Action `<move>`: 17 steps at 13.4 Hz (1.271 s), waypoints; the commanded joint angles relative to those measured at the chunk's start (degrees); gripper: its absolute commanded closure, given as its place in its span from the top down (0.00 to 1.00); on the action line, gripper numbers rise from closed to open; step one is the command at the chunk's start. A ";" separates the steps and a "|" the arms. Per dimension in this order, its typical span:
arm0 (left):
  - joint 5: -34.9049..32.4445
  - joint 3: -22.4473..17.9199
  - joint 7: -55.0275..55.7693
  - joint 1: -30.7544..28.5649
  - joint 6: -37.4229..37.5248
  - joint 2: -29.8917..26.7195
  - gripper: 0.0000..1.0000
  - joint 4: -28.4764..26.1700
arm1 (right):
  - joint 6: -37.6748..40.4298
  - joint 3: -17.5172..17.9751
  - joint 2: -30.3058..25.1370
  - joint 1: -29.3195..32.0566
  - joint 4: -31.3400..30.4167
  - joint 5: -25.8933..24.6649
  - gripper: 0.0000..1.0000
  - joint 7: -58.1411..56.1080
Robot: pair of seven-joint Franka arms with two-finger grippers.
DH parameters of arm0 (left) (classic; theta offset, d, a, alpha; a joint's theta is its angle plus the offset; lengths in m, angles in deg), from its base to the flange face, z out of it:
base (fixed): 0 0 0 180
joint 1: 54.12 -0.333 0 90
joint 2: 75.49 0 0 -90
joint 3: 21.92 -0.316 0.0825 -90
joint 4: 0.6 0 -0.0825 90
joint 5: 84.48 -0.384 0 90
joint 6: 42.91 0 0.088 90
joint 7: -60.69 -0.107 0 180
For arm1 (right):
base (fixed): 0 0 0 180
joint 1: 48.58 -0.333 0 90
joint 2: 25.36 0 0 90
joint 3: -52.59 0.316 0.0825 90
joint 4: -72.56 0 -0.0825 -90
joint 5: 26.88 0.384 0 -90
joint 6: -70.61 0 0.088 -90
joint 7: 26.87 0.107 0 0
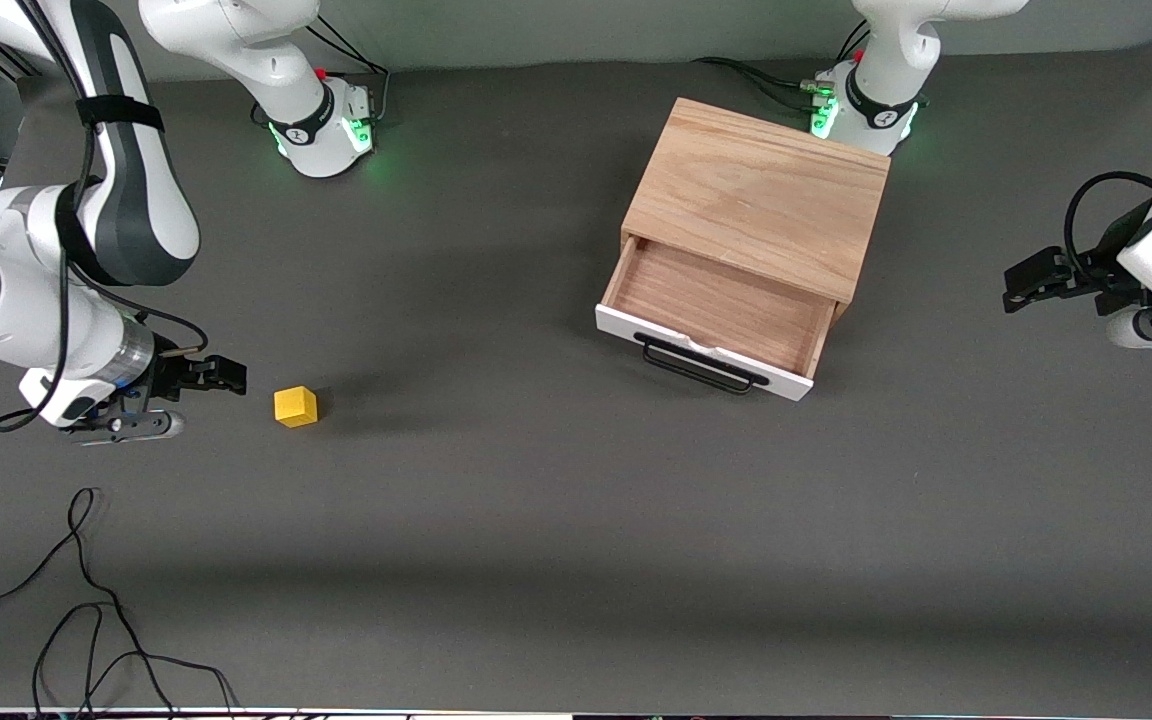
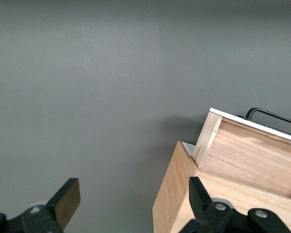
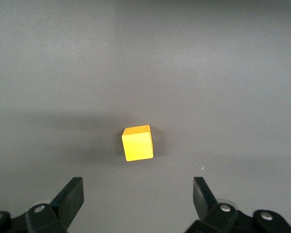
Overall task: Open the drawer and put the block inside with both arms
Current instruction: 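Move the right gripper over the yellow cube and lower it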
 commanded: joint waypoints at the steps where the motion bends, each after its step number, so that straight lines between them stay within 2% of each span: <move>1: 0.23 -0.14 -1.16 0.27 -0.66 -0.89 1.00 -1.19 | -4.08 -0.37 -2.24 -0.26 -4.89 0.99 1.00 -2.41; 6: 0.32 -0.23 -1.07 0.18 -0.31 -0.89 1.00 -1.28 | -19.02 -0.19 -0.05 -1.49 -14.56 0.99 1.00 -4.35; 12: -0.74 -0.14 -1.51 0.45 0.83 -0.81 1.00 -1.19 | -26.60 -0.19 6.81 -1.40 -15.80 1.25 1.00 -4.26; 14: -1.08 -0.14 -1.68 0.45 1.01 -0.89 1.00 -1.19 | -28.96 0.16 9.00 -1.49 -15.71 3.44 1.00 -4.34; 17: -1.70 -0.14 -4.41 0.45 1.27 -0.89 1.00 -1.19 | -32.22 0.34 11.38 -1.49 -15.80 3.63 1.00 -4.35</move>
